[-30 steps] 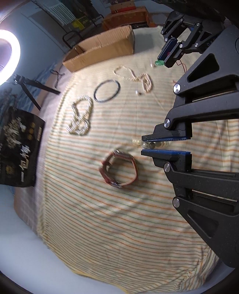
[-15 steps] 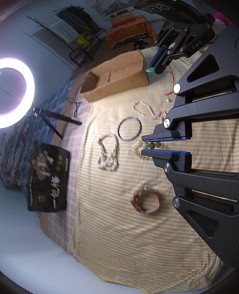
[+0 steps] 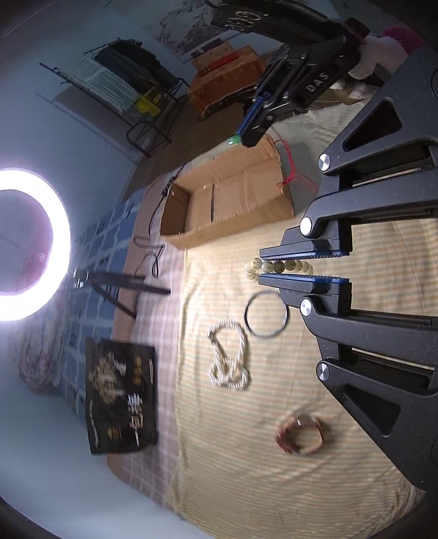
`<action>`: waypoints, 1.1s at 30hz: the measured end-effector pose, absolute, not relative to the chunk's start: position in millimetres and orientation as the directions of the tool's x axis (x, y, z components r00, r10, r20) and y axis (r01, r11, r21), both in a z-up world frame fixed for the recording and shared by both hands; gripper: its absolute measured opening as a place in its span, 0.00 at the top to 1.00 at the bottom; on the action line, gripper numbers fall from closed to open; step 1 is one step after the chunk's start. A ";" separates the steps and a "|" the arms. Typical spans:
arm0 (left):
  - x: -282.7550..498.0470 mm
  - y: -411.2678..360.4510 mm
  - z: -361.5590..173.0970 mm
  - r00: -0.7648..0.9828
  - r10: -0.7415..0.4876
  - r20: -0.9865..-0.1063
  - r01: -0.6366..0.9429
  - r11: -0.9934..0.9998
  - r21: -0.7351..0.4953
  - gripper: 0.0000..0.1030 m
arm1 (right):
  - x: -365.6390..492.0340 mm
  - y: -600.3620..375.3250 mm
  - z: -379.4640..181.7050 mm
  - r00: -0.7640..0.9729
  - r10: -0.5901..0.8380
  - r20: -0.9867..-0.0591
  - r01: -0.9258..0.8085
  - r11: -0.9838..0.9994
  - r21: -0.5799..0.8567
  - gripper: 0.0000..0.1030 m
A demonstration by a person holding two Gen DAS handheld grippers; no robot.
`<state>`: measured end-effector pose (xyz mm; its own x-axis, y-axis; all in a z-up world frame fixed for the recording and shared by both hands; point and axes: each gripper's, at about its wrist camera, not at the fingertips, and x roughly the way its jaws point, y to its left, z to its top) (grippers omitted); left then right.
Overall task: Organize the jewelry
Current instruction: 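Lift and carry pendant in right gripper while left gripper carries bracelet to box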
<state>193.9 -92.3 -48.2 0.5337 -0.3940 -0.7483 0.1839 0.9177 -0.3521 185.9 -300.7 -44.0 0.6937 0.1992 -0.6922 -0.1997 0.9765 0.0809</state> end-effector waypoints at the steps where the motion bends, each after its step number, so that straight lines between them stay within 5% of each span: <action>1: 196.2 -99.5 -48.2 0.530 -0.401 -0.747 0.192 0.915 -0.355 0.95 | 188.4 -304.4 -43.1 0.696 0.194 -0.691 -0.193 0.978 0.080 0.89; 33: 251.5 -250.9 -106.8 0.395 -0.493 -0.776 0.312 0.866 -0.391 0.95 | 241.9 -423.1 -101.0 0.635 0.051 -0.771 -0.020 0.999 0.050 0.88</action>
